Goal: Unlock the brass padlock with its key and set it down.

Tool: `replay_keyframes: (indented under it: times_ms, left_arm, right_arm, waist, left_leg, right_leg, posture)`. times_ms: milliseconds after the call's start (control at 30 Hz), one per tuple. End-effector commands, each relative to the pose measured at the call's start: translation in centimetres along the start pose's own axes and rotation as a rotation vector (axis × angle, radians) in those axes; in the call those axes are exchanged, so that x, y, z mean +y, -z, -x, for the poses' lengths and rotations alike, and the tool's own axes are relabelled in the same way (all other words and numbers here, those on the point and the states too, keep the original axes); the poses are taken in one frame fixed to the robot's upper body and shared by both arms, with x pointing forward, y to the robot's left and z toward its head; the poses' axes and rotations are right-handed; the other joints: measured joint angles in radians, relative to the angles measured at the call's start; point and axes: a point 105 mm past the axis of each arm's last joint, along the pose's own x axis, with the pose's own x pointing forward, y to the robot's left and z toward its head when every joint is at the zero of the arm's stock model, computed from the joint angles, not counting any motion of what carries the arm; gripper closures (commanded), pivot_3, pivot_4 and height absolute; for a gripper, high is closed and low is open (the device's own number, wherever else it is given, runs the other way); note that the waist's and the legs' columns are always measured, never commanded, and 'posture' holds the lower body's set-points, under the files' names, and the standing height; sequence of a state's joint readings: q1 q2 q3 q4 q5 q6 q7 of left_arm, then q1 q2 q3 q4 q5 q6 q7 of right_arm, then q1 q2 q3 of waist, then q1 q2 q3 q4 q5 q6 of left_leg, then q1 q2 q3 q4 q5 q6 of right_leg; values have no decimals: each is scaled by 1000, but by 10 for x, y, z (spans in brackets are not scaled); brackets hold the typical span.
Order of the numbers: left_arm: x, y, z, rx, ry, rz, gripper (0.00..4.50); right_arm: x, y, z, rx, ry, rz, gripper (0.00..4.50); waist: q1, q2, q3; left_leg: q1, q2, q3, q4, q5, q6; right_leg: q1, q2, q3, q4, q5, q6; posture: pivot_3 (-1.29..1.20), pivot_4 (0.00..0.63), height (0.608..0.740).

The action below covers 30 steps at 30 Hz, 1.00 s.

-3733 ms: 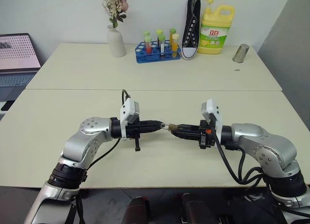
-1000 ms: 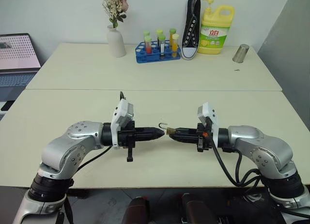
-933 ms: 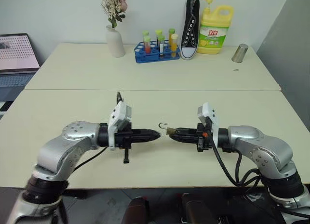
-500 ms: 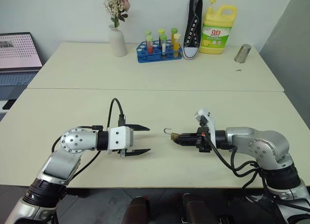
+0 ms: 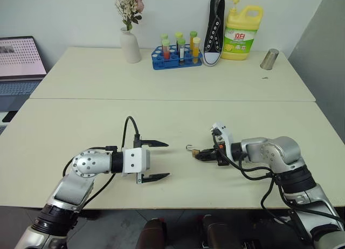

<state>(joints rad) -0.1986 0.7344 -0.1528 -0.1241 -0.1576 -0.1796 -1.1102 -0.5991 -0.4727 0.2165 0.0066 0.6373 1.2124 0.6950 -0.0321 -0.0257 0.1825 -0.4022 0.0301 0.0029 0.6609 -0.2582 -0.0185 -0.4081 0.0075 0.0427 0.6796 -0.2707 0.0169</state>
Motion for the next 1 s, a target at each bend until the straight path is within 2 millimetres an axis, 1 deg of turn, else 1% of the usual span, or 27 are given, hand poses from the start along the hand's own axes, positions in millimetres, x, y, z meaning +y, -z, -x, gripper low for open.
replay_keyframes:
  times_ms: [33, 100, 133, 233, 267, 300, 333, 367, 400, 433, 500, 567, 633, 733, 900, 1000]
  left_arm:
    - [7, -11, -3, -69, -24, 16, 0]
    - [10, -14, -5, -91, -34, 41, 0]
    - [12, -16, -6, -110, -40, 66, 0]
    - [18, -18, -8, -135, -54, 108, 0]
    - [19, -18, -8, -135, -57, 112, 0]
    - [22, -18, -8, -138, -78, 142, 0]
    - [25, -14, -8, -118, -100, 190, 0]
    - [27, -12, -8, -101, -116, 225, 0]
    - [27, -10, -7, -80, -115, 241, 0]
    - [27, -9, -7, -65, -111, 246, 0]
    - [23, -7, -5, -29, -79, 244, 0]
    - [22, -8, -1, -26, -49, 239, 0]
    - [23, -10, 1, -35, -31, 233, 0]
    - [22, -13, 2, -34, -1, 209, 0]
    - [22, -17, 3, -28, 26, 201, 0]
    - [21, -18, 4, -31, 47, 192, 0]
  right_arm:
    - [-2, -9, 9, -24, 17, 34, 3462]
    - [-5, -10, 13, -27, 29, 38, 2818]
    - [-8, -9, 19, -27, 45, 47, 2384]
    - [-15, -2, 36, -4, 97, 105, 1334]
    - [-16, -1, 39, 2, 105, 120, 978]
    - [-17, 2, 44, 13, 124, 167, 606]
    - [-15, -1, 53, 2, 148, 267, 293]
    - [-11, -3, 60, -4, 161, 343, 293]
    - [-4, -10, 68, -41, 176, 407, 293]
    - [0, -14, 73, -70, 184, 440, 293]
    - [11, -14, 80, -103, 180, 497, 293]
    - [16, -9, 85, -109, 192, 549, 293]
    - [19, -7, 88, -121, 199, 587, 293]
    - [24, -9, 94, -164, 203, 596, 293]
    - [31, -9, 96, -176, 179, 627, 293]
    - [32, -9, 94, -179, 180, 640, 293]
  waist:
    - [0, 0, 0]
    - [0, 0, 0]
    - [1, 0, 0]
    - [6, 0, 0]
    - [7, 0, 0]
    - [6, 0, 0]
    - [7, 0, 0]
    - [7, 0, 0]
    - [6, 0, 0]
    - [3, 0, 0]
    - [-3, 0, 0]
    - [-4, 0, 0]
    - [-1, 0, 0]
    - [-1, 0, 0]
    - [1, 0, 0]
    - [1, 0, 0]
  left_leg:
    - [0, 0, 0, 0, 0, 0]
    - [0, 0, 0, 0, 0, 0]
    - [0, 0, 0, 0, 0, 0]
    - [0, -1, -1, 1, 0, 0]
    - [0, -1, -1, 1, 0, 0]
    - [0, -2, -1, 1, 0, 0]
    - [0, -2, 0, 1, 0, 0]
    - [0, -2, -1, 1, 0, 0]
    - [0, -2, -1, 1, 0, 0]
    - [0, -2, -1, 1, 0, 0]
    - [0, -1, -1, 1, 0, 0]
    - [1, 1, -1, 0, 0, 0]
    - [1, 2, -2, 0, 0, 0]
    - [1, 1, -1, 0, 0, 0]
    - [1, 0, 0, 1, 0, 0]
    - [1, 0, 0, 1, 0, 0]
  right_leg:
    - [0, 0, 0, 0, 0, 0]
    - [0, 0, 0, 0, 0, 0]
    - [0, 0, 0, 0, 0, 0]
    - [1, 0, -1, 0, 0, 0]
    - [1, 0, -1, 0, 0, 1]
    - [1, 0, -1, 0, 0, 1]
    - [1, 0, -1, 0, 0, 1]
    - [2, 0, -1, -1, 0, 1]
    - [2, 0, -1, -1, 0, 2]
    - [1, 0, -1, -1, 0, 2]
    - [1, 1, -1, -1, 0, 2]
    - [1, 2, 0, 0, 0, 1]
    - [1, 4, -1, 0, 0, 1]
    - [1, 5, 0, 0, 0, 1]
    - [1, 4, 0, 0, 0, 1]
    - [1, 4, 0, 0, 0, 1]
  posture:
    - [0, 150, 740]
    - [0, 150, 740]
    - [0, 150, 740]
    - [0, 150, 740]
    - [0, 150, 740]
    - [0, 150, 740]
    - [0, 150, 740]
    - [0, 150, 740]
    - [0, 150, 740]
    - [0, 150, 740]
    - [0, 150, 740]
    - [0, 150, 740]
    - [0, 150, 740]
    - [0, 150, 740]
    - [0, 150, 740]
    - [0, 150, 740]
